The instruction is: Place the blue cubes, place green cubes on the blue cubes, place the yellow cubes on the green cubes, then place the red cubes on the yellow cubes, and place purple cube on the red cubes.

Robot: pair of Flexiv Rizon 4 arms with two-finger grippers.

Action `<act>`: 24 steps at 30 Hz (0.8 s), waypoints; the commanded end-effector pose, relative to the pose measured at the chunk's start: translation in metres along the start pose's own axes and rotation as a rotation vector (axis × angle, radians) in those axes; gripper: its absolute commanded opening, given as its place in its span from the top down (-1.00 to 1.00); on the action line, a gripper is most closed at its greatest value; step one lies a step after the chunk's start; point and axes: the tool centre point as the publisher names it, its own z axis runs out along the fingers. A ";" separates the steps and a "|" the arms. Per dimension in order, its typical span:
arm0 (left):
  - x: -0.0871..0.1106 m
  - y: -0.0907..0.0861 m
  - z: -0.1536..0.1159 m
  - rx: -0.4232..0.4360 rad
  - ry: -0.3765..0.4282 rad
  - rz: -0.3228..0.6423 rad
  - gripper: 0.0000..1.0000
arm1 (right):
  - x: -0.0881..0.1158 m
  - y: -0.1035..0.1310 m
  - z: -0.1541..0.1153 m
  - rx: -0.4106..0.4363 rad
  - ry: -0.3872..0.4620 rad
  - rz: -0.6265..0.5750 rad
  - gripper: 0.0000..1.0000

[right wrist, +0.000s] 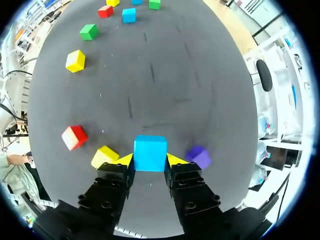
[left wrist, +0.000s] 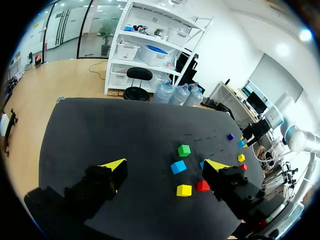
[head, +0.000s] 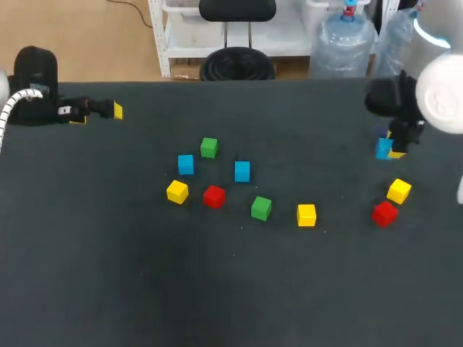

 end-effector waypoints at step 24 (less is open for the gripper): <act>0.000 0.001 0.001 0.004 -0.003 0.001 -1.00 | -0.102 0.004 -0.001 0.038 0.023 -0.007 1.00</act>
